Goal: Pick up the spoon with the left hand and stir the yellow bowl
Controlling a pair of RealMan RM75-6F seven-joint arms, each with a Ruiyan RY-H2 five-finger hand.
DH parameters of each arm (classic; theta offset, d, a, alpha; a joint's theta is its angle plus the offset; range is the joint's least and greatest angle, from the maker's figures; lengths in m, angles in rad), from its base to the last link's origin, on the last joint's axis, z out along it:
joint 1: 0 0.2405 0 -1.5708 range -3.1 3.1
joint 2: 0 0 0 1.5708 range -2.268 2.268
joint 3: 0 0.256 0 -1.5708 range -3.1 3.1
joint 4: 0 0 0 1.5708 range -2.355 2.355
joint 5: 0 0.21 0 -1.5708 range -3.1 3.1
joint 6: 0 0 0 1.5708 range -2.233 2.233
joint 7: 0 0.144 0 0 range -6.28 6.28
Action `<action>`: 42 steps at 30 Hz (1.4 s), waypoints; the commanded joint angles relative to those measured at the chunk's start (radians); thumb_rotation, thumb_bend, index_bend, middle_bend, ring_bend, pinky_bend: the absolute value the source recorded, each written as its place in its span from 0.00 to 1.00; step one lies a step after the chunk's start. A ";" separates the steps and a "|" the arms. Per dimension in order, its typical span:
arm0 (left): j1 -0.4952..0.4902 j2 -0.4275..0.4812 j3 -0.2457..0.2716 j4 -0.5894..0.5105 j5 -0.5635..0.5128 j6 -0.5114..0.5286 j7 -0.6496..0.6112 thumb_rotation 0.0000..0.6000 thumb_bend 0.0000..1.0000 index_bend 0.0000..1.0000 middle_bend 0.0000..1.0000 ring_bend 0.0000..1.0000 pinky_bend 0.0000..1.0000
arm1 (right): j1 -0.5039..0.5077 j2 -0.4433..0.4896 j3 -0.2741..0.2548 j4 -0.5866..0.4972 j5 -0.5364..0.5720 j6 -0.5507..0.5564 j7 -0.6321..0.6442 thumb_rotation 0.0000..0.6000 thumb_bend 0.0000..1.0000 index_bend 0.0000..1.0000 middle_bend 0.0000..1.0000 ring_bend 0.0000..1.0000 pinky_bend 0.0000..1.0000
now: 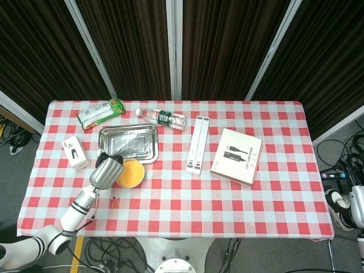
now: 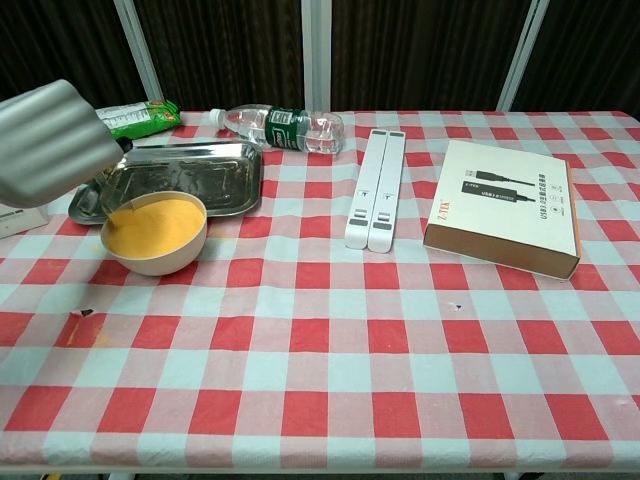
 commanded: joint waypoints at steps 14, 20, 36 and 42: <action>-0.004 0.026 -0.047 -0.264 -0.127 -0.068 0.355 1.00 0.44 0.71 1.00 1.00 0.98 | -0.002 0.000 0.000 0.007 0.007 -0.004 0.005 1.00 0.15 0.09 0.23 0.03 0.15; -0.015 0.011 -0.059 -0.266 -0.172 -0.083 0.448 1.00 0.45 0.70 1.00 1.00 0.97 | -0.002 0.001 0.001 0.008 0.006 -0.003 0.007 1.00 0.15 0.09 0.23 0.03 0.15; -0.061 -0.005 -0.047 -0.216 -0.141 -0.085 0.344 1.00 0.49 0.73 1.00 1.00 0.97 | -0.001 0.003 0.001 0.008 0.009 -0.009 0.008 1.00 0.15 0.09 0.23 0.03 0.15; -0.053 -0.031 -0.043 -0.170 -0.197 -0.107 0.381 1.00 0.50 0.73 1.00 1.00 0.97 | -0.004 0.004 0.003 0.008 0.014 -0.007 0.007 1.00 0.15 0.09 0.23 0.03 0.15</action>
